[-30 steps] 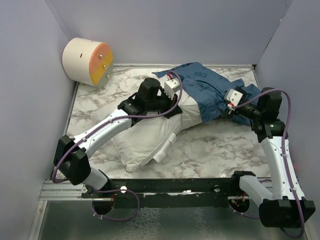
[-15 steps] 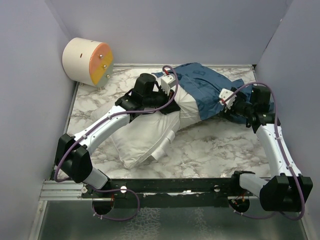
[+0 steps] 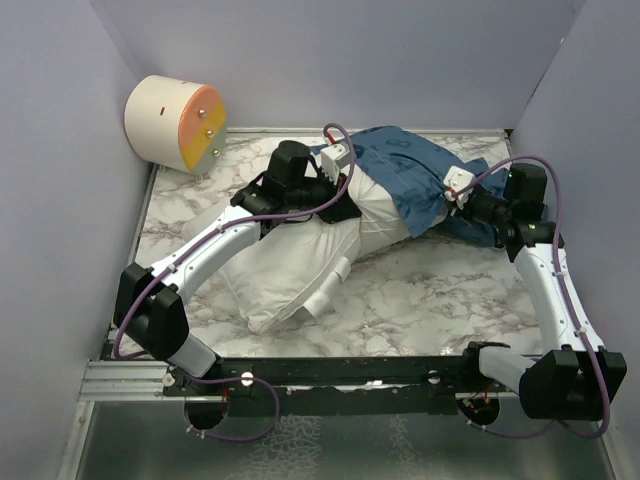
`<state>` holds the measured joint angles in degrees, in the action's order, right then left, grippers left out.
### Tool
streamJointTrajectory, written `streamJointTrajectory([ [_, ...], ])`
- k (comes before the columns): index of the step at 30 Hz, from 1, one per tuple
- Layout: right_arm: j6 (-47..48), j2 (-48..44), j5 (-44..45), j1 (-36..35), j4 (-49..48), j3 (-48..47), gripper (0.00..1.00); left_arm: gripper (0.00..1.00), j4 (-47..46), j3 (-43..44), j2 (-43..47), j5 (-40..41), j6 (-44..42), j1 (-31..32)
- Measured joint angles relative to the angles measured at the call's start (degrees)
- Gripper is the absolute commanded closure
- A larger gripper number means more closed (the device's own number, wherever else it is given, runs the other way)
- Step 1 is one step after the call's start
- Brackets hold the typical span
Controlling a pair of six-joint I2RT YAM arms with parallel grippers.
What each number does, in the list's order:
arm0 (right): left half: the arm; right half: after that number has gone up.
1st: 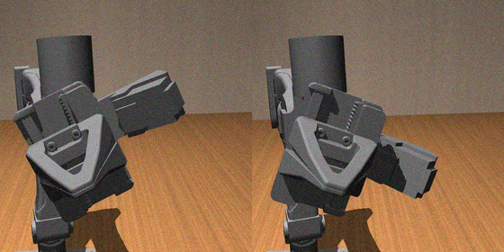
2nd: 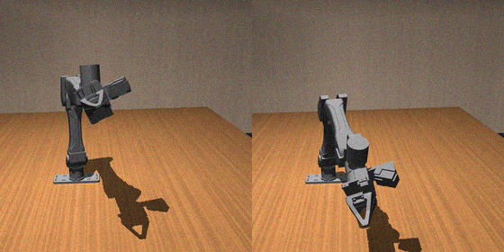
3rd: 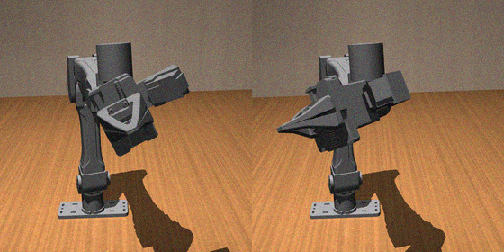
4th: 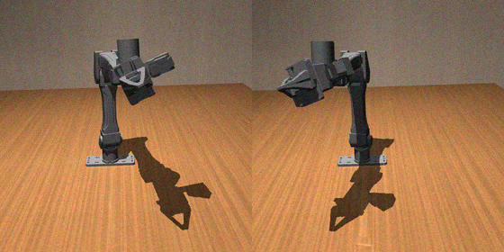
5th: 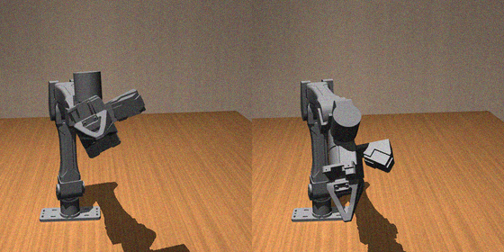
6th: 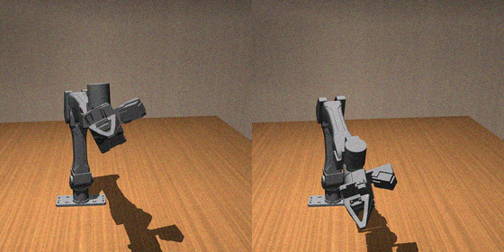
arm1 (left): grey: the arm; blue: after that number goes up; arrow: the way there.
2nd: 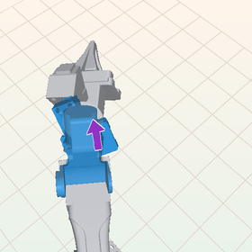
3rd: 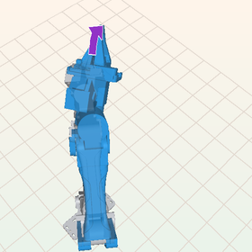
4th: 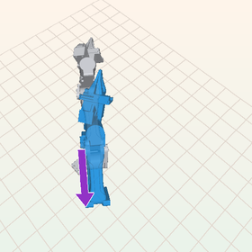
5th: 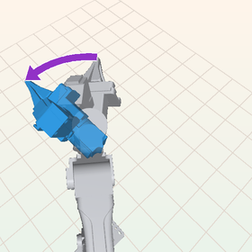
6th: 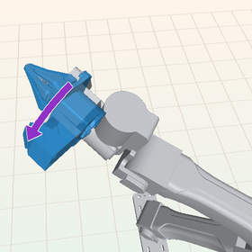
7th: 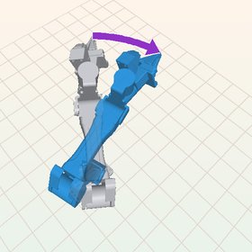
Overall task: Put the pillow into the pillowcase
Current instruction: Stuff the pillow into the pillowcase.
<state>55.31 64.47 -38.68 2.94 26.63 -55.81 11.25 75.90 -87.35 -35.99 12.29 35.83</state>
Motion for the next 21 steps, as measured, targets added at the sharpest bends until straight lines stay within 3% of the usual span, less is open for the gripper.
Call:
streamJointTrajectory([
  [4,-6.10,-0.09,-3.91,0.02,0.76,-5.51,0.99,1.00,0.24,1.38,-0.33,-0.09,0.20,-0.55],
  [8,-17.53,1.60,-11.21,0.15,1.68,-19.06,0.99,1.00,0.83,6.75,-2.43,-0.17,0.92,-0.98],
  [12,-31.34,5.14,-19.91,0.07,-3.52,-30.62,0.99,1.00,0.81,12.07,-3.65,-0.17,1.77,-1.09],
  [16,-41.57,7.85,-26.64,-1.49,-9.18,-34.21,0.99,1.00,-0.33,13.57,-3.69,-0.11,2.78,-0.83],
  [21,-40.79,9.55,-26.97,-7.06,-6.58,-31.01,0.99,1.00,-5.16,9.20,-4.04,0.68,5.42,-1.77],
])
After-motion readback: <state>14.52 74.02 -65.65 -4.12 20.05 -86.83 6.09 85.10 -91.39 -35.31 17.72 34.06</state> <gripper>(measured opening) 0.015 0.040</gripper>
